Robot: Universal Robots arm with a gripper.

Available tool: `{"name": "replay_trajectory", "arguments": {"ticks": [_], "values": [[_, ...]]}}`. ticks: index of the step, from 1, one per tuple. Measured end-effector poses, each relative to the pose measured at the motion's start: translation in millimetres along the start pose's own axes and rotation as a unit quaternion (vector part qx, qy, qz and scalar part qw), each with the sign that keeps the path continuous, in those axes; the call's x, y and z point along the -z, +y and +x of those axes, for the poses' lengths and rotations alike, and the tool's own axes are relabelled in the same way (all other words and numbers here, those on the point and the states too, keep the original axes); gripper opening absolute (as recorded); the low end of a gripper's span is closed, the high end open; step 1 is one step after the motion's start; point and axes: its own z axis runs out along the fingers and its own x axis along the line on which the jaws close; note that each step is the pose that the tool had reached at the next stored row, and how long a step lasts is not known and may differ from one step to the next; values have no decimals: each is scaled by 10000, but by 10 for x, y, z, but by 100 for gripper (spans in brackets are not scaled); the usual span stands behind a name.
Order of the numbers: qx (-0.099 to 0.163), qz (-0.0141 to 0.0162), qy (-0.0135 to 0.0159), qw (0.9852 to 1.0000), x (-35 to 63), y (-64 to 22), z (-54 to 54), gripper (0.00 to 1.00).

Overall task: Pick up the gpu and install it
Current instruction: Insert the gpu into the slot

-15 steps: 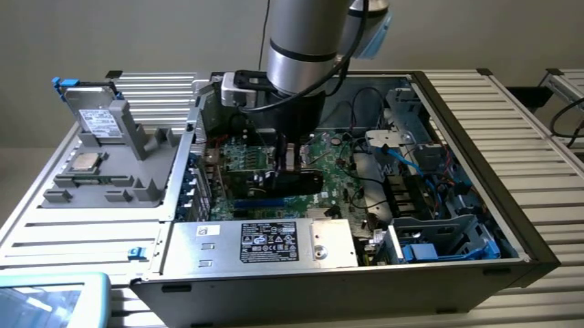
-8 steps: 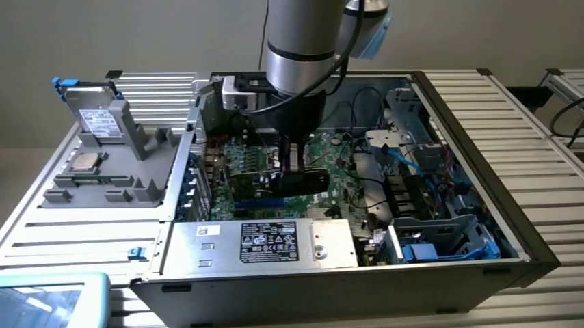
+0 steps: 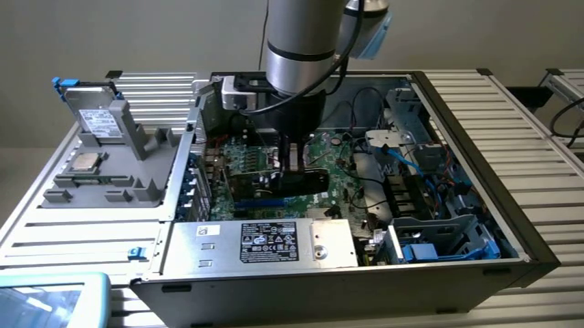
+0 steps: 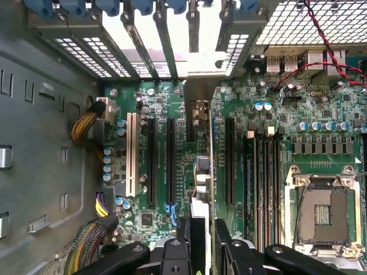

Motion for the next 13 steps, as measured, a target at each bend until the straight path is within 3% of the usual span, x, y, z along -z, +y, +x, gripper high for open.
{"name": "replay_trajectory", "arguments": {"ticks": [2,4,8,13], "values": [[1,-30,2,10000,7,1,-1,28],[3,-96,3,10000,17,1,-2,28],[7,-184,4,9998,29,2,-3,28],[7,-189,4,9998,30,7,-3,28]]}}
